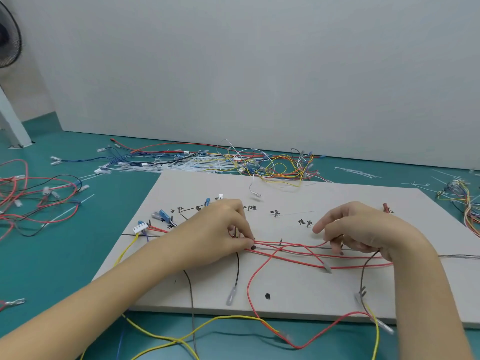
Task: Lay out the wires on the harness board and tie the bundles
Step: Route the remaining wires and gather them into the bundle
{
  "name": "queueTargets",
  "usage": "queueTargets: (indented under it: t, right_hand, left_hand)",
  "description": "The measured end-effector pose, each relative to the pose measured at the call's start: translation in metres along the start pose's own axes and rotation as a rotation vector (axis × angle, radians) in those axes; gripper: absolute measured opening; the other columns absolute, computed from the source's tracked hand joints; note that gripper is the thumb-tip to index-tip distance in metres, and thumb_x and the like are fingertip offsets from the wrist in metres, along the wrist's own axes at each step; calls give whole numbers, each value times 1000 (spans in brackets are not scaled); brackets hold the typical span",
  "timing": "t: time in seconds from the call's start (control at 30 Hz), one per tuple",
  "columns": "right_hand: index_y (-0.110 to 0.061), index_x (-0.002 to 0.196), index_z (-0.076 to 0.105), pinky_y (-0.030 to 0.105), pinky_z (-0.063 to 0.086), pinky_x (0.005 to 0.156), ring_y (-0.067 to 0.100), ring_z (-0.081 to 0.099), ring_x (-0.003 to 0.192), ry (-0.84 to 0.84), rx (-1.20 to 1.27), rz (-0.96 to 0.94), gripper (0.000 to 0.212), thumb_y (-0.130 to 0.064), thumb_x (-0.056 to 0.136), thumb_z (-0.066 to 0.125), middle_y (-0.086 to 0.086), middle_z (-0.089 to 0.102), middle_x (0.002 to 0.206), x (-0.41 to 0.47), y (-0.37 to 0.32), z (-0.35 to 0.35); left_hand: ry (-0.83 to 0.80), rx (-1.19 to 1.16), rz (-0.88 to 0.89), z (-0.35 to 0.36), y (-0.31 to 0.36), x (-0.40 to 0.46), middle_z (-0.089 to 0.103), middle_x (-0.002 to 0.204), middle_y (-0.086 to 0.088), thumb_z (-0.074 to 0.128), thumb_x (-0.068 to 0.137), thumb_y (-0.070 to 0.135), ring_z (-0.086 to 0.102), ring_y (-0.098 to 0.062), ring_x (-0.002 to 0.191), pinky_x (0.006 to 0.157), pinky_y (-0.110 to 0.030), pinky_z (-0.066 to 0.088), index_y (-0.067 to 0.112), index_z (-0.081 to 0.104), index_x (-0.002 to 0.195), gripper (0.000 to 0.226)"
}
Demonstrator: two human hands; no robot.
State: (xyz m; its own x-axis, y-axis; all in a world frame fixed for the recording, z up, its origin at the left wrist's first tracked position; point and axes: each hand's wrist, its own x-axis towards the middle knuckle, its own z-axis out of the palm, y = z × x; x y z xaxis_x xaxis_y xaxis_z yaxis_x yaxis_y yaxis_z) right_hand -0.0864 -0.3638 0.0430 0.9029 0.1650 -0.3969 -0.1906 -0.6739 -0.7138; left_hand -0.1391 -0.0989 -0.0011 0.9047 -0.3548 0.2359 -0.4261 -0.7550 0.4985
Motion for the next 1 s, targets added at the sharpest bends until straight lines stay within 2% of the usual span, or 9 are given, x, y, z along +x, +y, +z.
queueTargets:
  t: [0.2,0.3,0.43,0.53,0.63,0.77,0.83,0.93,1.0]
  right_hand:
    - [-3,89,67,11,20,32,10,30,29,57,21,26,15,4,82,57,9,60,49,2,-2,3]
    - [-4,85,66,11,24,33,9,37,28,127,23,46,16,6,83,53,5,56,44,4,1,2]
    - [-4,84,65,11,26,31,9,35,26,170,22,81,14,8,82,59,2,52,38,5,2,1]
    - [-5,79,64,11,26,31,10,32,24,207,-9,92,14,8,82,61,1,47,35,8,2,3]
    - [-4,73,61,11,27,31,11,34,24,251,-16,115,17,11,80,62,4,48,37,16,1,4]
    - [-3,63,61,28,43,54,26,50,53,286,-81,140,19,11,75,57,17,59,59,39,-6,12]
    - [-1,61,60,35,48,61,29,56,57,289,-94,153,21,10,77,55,18,62,58,49,-8,16]
    - [2,79,59,28,47,50,29,57,50,299,-52,155,8,8,84,56,17,62,53,61,-9,22]
    - [2,93,59,31,44,59,30,56,64,326,-93,123,10,3,84,55,20,67,68,67,-12,25]
  left_hand:
    - [4,83,129,13,12,0,57,84,9,65,91,28,50,-5,83,75,-28,45,25,76,95,13]
    - [37,162,190,16,17,0,53,86,6,62,93,26,45,-12,87,73,-24,37,26,76,101,17]
    - [33,307,255,18,26,8,53,90,5,58,95,30,43,-17,90,76,-33,36,31,76,103,20]
    - [-58,295,255,21,32,15,55,89,3,53,96,23,44,-18,88,78,-35,39,23,76,98,23]
    - [-60,201,211,22,31,16,56,87,1,56,93,16,49,-17,87,77,-34,43,20,77,99,22]
    - [-31,143,197,25,30,14,56,86,2,58,90,13,54,-16,84,75,-35,46,20,77,103,24]
    - [-19,146,195,26,29,13,57,86,1,58,90,15,55,-16,84,75,-35,47,19,77,103,23]
    - [-11,155,204,26,30,13,58,86,-1,58,89,17,55,-17,83,75,-36,46,17,77,100,21]
    - [-16,149,202,26,30,14,58,86,-3,58,89,16,56,-19,84,76,-37,46,15,77,100,21]
